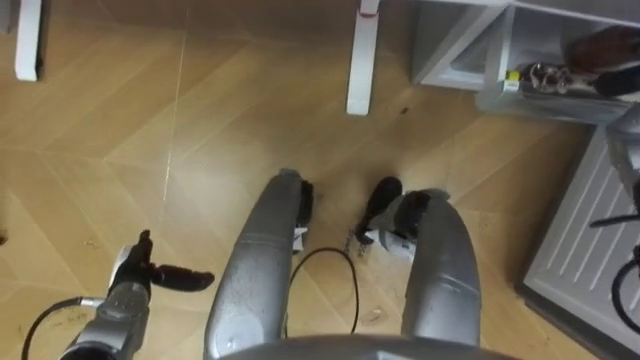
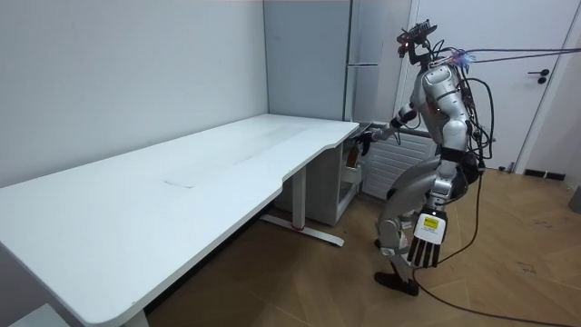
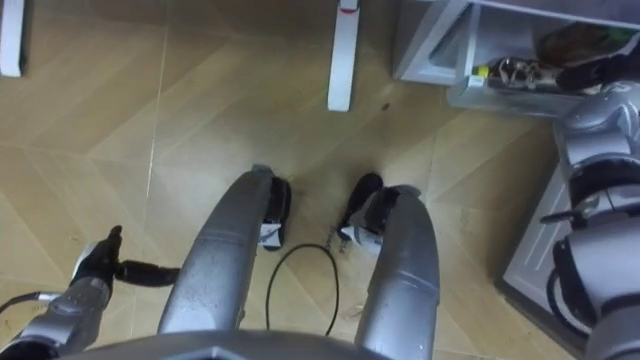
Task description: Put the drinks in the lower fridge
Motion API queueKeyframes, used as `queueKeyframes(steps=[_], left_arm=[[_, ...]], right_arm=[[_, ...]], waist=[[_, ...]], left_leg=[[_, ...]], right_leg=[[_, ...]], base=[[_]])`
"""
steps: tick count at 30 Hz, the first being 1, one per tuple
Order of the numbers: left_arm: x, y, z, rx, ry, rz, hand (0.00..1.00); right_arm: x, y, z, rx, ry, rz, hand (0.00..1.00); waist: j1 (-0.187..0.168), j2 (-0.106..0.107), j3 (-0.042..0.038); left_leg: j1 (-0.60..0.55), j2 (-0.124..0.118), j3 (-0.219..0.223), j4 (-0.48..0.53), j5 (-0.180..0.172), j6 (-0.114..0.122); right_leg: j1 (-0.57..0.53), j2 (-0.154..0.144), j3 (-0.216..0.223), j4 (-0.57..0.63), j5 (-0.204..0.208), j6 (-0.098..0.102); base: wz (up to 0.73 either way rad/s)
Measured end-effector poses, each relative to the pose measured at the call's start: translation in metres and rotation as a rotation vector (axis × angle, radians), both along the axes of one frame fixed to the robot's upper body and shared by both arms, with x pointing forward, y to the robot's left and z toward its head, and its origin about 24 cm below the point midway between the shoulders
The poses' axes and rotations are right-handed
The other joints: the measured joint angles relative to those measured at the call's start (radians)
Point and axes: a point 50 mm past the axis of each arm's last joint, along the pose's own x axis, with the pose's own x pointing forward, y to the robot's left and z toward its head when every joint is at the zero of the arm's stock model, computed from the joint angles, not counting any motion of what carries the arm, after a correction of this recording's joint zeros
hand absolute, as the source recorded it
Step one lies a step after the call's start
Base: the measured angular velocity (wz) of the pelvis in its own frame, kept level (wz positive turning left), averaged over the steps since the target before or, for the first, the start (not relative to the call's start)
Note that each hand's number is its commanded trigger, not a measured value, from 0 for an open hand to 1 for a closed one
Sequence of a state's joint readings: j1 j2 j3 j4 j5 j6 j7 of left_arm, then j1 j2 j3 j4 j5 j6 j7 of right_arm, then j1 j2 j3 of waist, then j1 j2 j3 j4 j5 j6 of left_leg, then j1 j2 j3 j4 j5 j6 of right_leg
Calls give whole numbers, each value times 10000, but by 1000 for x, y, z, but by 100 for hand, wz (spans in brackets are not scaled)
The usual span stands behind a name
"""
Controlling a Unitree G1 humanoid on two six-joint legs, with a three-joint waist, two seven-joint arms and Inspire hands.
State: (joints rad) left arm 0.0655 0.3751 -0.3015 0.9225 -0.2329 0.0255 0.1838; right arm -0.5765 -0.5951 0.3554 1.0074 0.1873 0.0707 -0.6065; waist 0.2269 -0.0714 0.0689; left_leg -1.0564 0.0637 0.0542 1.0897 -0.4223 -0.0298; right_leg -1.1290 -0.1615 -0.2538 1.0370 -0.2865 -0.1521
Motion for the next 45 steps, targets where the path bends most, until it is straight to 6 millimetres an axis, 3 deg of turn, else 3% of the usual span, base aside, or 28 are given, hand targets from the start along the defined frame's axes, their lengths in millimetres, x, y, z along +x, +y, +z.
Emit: queueKeyframes(steps=[2,6,8,11,15,17,18,19,20,21,23,24,25,26,27,28,30,31,34,37,45], left_arm=[[0,3,1,21,-8,-4,0],[-8,7,1,35,103,-106,0],[-14,7,0,3,226,17,0],[-15,11,2,78,115,147,0],[-11,13,6,201,-248,262,0],[-11,8,4,228,-179,2,0],[-12,5,3,197,-36,-188,0],[-17,6,2,255,158,-305,0],[-15,9,3,323,84,-357,0],[-12,5,4,229,-65,-531,0],[-14,0,4,1,-86,-809,0],[-18,-3,2,-136,88,-939,0],[-20,-4,0,-184,215,-1040,0],[-22,-3,0,-174,293,-1058,0],[-24,-4,-2,-157,432,-1114,0],[-25,-5,-4,-139,568,-1196,0],[-21,-5,-2,-150,388,-1251,0],[-15,-6,-1,-125,221,-1271,0],[-14,-14,-5,-277,96,-1189,0],[-11,-17,-7,-286,232,-1291,0],[-10,-19,-8,-345,173,-1362,0]], right_arm=[[2,5,1,-168,-25,100,0],[8,22,3,-786,133,909,0],[14,37,7,-1055,5,1696,0],[18,54,8,-1172,-77,2511,0],[19,76,3,-1186,133,3665,0],[19,84,-3,-1537,669,4395,0],[19,96,-6,-1897,1116,5365,0],[15,112,-13,-1966,1420,6483,0],[16,121,-11,-2006,1434,7050,0],[14,124,-15,-1398,1518,6786,0],[15,127,-14,-1350,1674,7238,0],[15,135,-12,-1713,1882,8035,0],[14,149,-12,-2064,1991,8969,0],[13,155,-12,-2285,2077,9419,0],[9,176,-13,-2409,2142,10457,0],[2,195,-14,-2337,2170,11470,0],[-9,215,-18,-2084,2326,12724,0],[-16,223,-21,-1878,2501,13353,0],[-27,230,-27,-1613,3076,14272,0],[-32,230,-32,-1420,3691,14671,0],[-49,219,-53,-775,4836,14692,0]], waist=[[8,9,-5],[209,24,-17],[233,12,-25],[211,9,-30],[207,61,-84],[243,136,-133],[352,374,-179],[134,458,-261],[124,346,-247],[140,395,-282],[232,392,-280],[213,395,-281],[248,407,-288],[281,386,-282],[303,331,-280],[279,341,-279],[291,396,-281],[297,424,-271],[519,470,-279],[527,498,-281],[453,494,-284]], left_leg=[[-21,41,-25,-39,40,-73],[-15,123,-188,-219,105,-224],[-6,62,-224,-458,166,-299],[-10,-71,-416,-618,226,-364],[39,-64,-863,-1144,250,-407],[184,79,-966,-1562,258,-409],[311,598,-995,-1694,286,-450],[364,797,-635,-1198,298,-509],[341,840,-441,-955,328,-577],[190,869,-441,-710,415,-729],[122,881,-142,-741,472,-709],[234,807,115,-883,479,-685],[377,756,352,-1031,514,-589],[395,642,253,-1103,639,-389],[441,622,243,-1172,838,-143],[473,620,248,-1183,946,-100],[504,609,201,-1198,946,-86],[520,608,161,-1230,945,-83],[535,610,231,-1236,863,16],[571,465,195,-1393,875,78],[829,460,292,-1536,734,181]], right_leg=[[15,-153,-247,-3,-59,-117],[74,-281,-775,-285,-75,-127],[117,-655,-1328,-465,-93,-81],[223,-994,-1898,-517,-113,117],[640,-985,-2684,-1199,-16,394],[1005,-862,-3006,-1739,161,740],[1146,-597,-2736,-1374,37,859],[1257,-514,-678,462,-950,612],[1191,-356,-199,697,-1548,366],[1139,-257,-167,861,-1677,63],[1133,13,-267,322,-1650,108],[1206,119,-390,-55,-1574,229],[1308,121,-621,-325,-1463,348],[1335,115,-694,-401,-1395,381],[1382,62,-824,-484,-1198,383],[1456,7,-935,-522,-1059,401],[1612,-4,-1137,-710,-850,264],[1719,-2,-1235,-836,-733,61],[1769,-39,-1283,-921,-625,-189],[1835,-171,-1397,-1025,-617,-141],[2114,-201,-1398,-1198,-697,14]], base=[[-7],[-28],[-40],[-15],[14],[29],[71],[91],[121],[60],[6],[-26],[-29],[-36],[-27],[-18],[9],[22],[2],[5],[2]])
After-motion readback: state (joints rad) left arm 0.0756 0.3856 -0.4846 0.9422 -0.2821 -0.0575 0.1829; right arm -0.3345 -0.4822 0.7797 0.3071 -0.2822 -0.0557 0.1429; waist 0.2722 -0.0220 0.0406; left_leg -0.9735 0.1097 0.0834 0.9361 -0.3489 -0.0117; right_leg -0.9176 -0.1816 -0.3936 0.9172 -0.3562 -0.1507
